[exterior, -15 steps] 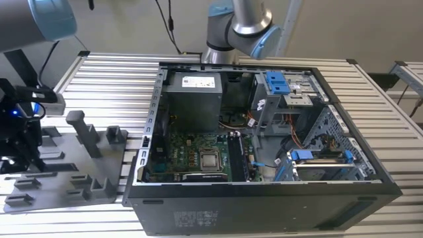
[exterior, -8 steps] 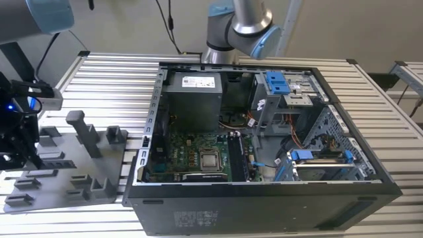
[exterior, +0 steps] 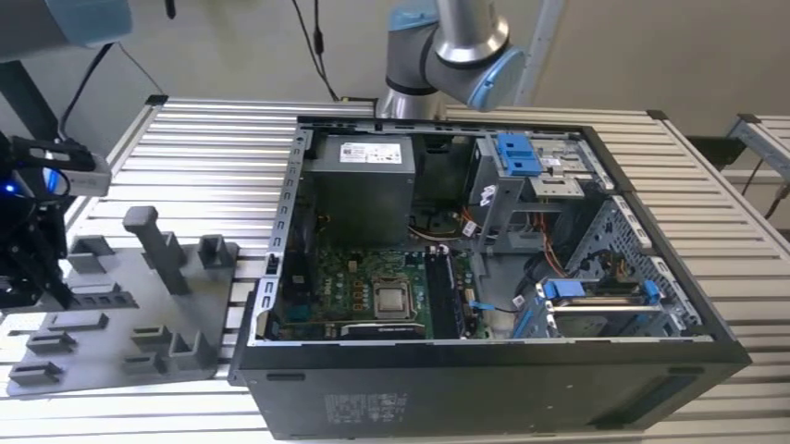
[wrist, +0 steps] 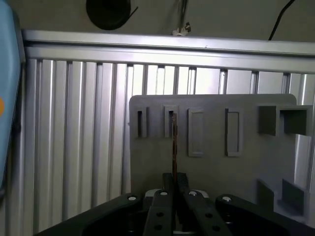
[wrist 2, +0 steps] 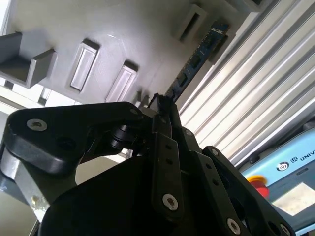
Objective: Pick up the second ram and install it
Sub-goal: 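Pick up the second ram and move it above second insertion slot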
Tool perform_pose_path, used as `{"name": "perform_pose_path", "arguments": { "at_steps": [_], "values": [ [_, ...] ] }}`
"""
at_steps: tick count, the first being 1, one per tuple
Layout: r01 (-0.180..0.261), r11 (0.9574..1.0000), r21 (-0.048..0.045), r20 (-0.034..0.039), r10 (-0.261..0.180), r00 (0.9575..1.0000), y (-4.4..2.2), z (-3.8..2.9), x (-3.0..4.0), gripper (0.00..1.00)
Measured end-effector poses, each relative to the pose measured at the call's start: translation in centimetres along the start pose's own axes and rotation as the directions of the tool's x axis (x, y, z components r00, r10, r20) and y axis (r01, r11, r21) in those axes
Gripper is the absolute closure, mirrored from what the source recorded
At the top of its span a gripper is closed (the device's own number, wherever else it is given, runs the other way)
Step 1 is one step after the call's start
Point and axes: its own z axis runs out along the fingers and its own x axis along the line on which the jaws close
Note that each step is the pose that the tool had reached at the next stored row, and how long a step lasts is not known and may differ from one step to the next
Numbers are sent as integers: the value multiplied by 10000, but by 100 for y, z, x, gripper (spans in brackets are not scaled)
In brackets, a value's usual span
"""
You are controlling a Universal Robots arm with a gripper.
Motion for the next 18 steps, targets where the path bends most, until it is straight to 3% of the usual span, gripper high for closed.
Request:
{"name": "perform_pose_path", "arguments": {
  "at_steps": [8, 18],
  "values": [
    [0, 10000, 0, 0, 0, 10000, 1, -119, 4, 86],
    [-3, 10000, 79, -3, 3, 10000, 0, -184, -50, 86]
  ]
}}
